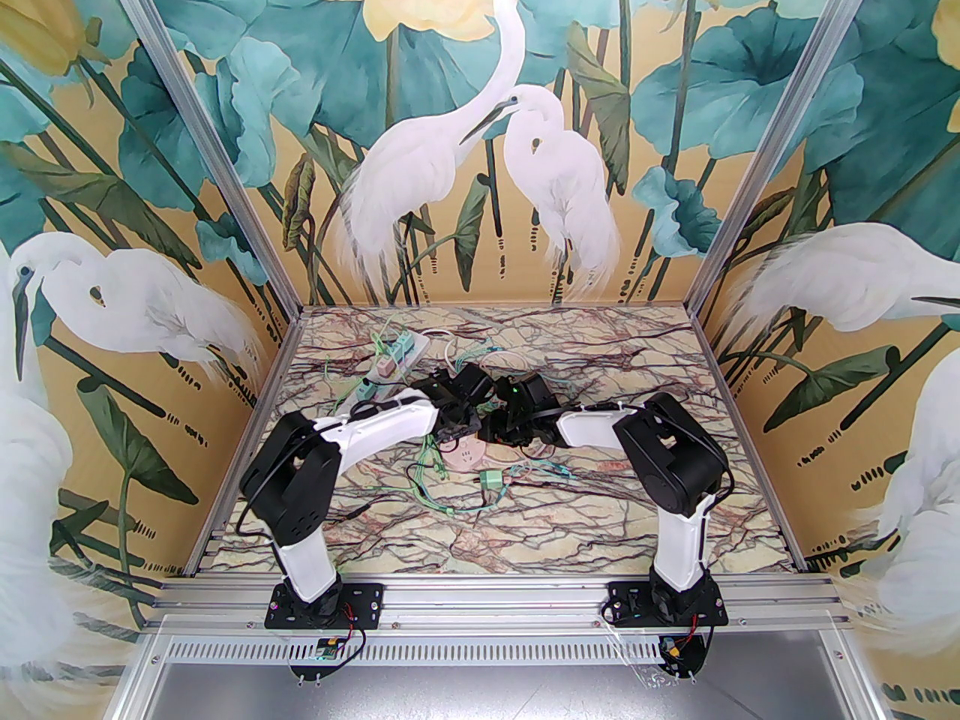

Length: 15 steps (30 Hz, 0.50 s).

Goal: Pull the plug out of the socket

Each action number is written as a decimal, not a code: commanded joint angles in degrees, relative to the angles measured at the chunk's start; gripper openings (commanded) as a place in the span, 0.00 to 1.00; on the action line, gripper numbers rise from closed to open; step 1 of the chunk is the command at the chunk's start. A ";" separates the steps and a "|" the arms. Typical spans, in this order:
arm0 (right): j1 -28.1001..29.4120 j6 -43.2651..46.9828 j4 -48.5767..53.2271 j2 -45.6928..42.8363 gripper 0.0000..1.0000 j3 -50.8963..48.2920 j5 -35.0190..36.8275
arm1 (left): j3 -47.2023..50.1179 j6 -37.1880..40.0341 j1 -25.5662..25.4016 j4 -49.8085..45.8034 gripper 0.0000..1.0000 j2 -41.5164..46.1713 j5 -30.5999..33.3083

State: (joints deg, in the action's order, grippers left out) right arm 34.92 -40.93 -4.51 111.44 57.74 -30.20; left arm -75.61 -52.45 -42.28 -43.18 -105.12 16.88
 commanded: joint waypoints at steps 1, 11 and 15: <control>0.86 0.62 9.03 5.13 0.28 -2.08 7.85 | -4.66 1.22 -3.14 -2.31 0.26 -2.12 -0.42; 0.95 0.86 9.63 5.59 0.28 -1.80 8.73 | -2.48 0.61 -2.66 0.11 0.24 0.00 -3.26; 1.21 1.01 9.88 5.99 0.28 -1.44 8.90 | 3.77 -1.37 0.40 5.92 0.24 6.00 -7.32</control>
State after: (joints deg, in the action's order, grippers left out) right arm 35.05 -40.91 -4.10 111.48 58.06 -29.82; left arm -74.54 -52.56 -42.39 -42.57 -104.31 17.30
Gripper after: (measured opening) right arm 0.280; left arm 0.352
